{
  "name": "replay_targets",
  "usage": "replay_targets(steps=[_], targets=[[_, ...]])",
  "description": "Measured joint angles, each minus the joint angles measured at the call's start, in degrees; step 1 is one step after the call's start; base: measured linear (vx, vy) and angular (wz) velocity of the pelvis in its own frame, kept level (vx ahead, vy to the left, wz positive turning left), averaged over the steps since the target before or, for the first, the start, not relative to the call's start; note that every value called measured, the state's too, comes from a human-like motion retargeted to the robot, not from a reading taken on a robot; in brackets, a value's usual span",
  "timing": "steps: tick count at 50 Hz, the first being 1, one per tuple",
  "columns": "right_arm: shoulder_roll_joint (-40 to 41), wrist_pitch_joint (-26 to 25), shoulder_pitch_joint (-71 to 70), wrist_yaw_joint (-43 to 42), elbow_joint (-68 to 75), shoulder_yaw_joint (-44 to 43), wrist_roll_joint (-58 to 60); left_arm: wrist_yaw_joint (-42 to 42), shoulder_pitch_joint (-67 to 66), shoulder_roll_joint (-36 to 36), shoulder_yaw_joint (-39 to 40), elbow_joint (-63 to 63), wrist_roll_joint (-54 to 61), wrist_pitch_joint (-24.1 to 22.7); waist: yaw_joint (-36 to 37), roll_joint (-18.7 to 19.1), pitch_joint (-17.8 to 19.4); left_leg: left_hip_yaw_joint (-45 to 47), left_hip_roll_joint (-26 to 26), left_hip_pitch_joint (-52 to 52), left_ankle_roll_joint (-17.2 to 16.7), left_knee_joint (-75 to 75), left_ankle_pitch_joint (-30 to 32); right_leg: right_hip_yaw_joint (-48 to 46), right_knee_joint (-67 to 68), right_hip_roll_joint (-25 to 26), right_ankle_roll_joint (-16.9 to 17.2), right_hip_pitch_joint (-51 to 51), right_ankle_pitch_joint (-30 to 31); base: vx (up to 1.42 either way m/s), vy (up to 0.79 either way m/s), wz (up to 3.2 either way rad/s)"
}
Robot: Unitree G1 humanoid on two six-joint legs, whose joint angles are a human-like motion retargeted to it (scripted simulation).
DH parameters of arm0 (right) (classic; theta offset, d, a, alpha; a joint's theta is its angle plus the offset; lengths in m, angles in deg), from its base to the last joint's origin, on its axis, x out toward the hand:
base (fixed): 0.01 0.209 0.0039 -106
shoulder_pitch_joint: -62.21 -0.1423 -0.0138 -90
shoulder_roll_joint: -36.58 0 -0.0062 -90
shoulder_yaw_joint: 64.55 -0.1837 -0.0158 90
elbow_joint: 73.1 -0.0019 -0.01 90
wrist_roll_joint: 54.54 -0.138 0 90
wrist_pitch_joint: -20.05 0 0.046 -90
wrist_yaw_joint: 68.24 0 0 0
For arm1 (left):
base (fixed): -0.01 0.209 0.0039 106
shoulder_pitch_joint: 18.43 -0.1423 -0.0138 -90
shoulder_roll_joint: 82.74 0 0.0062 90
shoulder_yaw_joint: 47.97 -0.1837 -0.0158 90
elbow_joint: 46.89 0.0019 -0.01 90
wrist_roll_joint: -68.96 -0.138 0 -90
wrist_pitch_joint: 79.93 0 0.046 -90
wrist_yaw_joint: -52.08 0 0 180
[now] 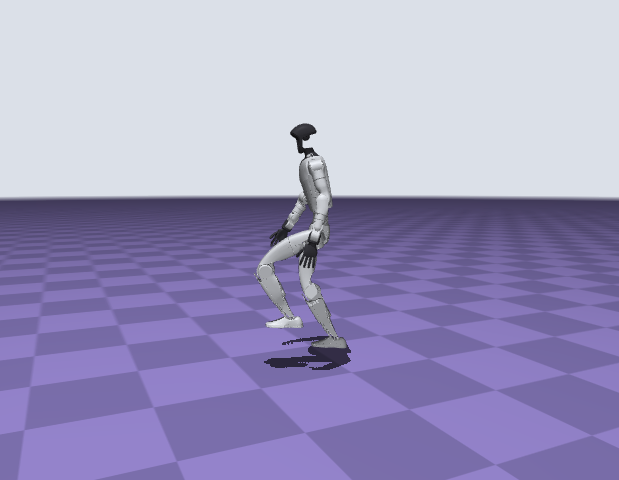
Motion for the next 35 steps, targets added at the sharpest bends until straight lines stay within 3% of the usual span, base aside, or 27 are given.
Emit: replay_targets(steps=[5, 10, 16, 18, 20, 25, 28, 32, 35], targets=[[2.1, 0.2, -0.6, 0.8, -3.0, 1.4, 1.3, 0.7, -0.4, 0.8, -0.5, 2.2, -0.2, 0.6, 1.1, -1.4, 0.0, -0.2, -1.0, 0.3, 0.3, -11.0, 0.2, 0.6, 1.7, -1.0, 0.8, 3.9, -2.9, 0.49, 0.01, 0.16], [3.9, -0.5, 1.0, 3.2, -0.1, 2.1, 2.5, 1.3, -0.3, 0.9, -1.2, 3.0, 0.3, 0.9, 1.5, -3.5, -1.4, 0.3, -4.3, 2.9, 4.1, -12.3, -3.5, 3.9, 3.8, -1.5, 3.6, 5.4, -0.2, 0.54, 0.05, 0.53], [4.7, -2.5, 6.0, 6.1, 5.9, 2.7, 2.5, 1.7, -0.1, 0.4, -2.6, 1.4, 1.6, 1.4, 1.7, -6.2, -4.2, -1.4, -10.7, 9.0, 7.5, -18.1, -6.4, 5.0, 9.6, -3.3, 11.3, 2.3, 19.7, 0.53, 0.03, 0.70], [4.4, -3.0, 7.6, 6.7, 7.1, 2.6, 2.3, 1.9, -0.1, 0.1, -2.8, 0.3, 1.9, 1.7, 1.0, -7.1, -4.9, -2.2, -12.4, 12.4, 8.3, -21.9, -6.6, 3.9, 15.8, -5.1, 12.1, -0.7, 25.3, 0.48, 0.01, 0.69], [3.9, -3.3, 8.6, 6.9, 7.7, 2.1, 1.9, 2.2, 0.3, -0.4, -2.5, -0.9, 2.3, 2.0, 0.0, -7.8, -5.5, -3.0, -14.0, 16.5, 8.8, -26.4, -6.7, 2.0, 24.2, -8.2, 10.9, -4.3, 27.7, 0.46, 0.00, 0.59], [1.9, -2.8, 8.6, 6.1, 7.4, -1.0, -0.7, 1.9, 3.6, -3.0, -0.8, -3.1, 4.2, 2.5, -3.7, -7.9, -5.4, -6.9, -16.8, 28.9, 8.7, -39.1, -5.2, -1.7, 45.1, -15.7, 3.3, -14.0, 18.7, 0.45, 0.00, 0.52], [1.2, -2.1, 8.6, 5.1, 7.1, -2.8, -2.4, 0.6, 5.4, -4.1, -0.1, -4.6, 5.5, 2.6, -6.7, -7.2, -5.0, -10.7, -17.7, 36.5, 7.6, -47.2, -3.5, -2.3, 49.3, -17.1, 1.0, -19.6, 12.0, 0.46, -0.03, 0.81], [0.8, -1.8, 8.9, 3.6, 6.6, -4.5, -3.9, -1.1, 7.2, -4.7, 0.4, -7.0, 7.4, 2.2, -10.2, -6.2, -4.0, -16.1, -17.9, 46.2, 6.3, -55.8, -2.0, -2.9, 45.7, -17.1, 0.8, -27.0, 7.9, 0.48, -0.05, 0.88], [0.9, -1.8, 9.1, 2.7, 6.6, -5.4, -4.5, -1.9, 8.1, -4.5, 0.2, -8.7, 8.3, 1.7, -11.9, -5.4, -2.8, -19.9, -17.3, 52.3, 6.0, -59.7, -2.4, -3.4, 38.0, -15.8, 2.6, -31.1, 8.4, 0.50, -0.07, 0.81]])
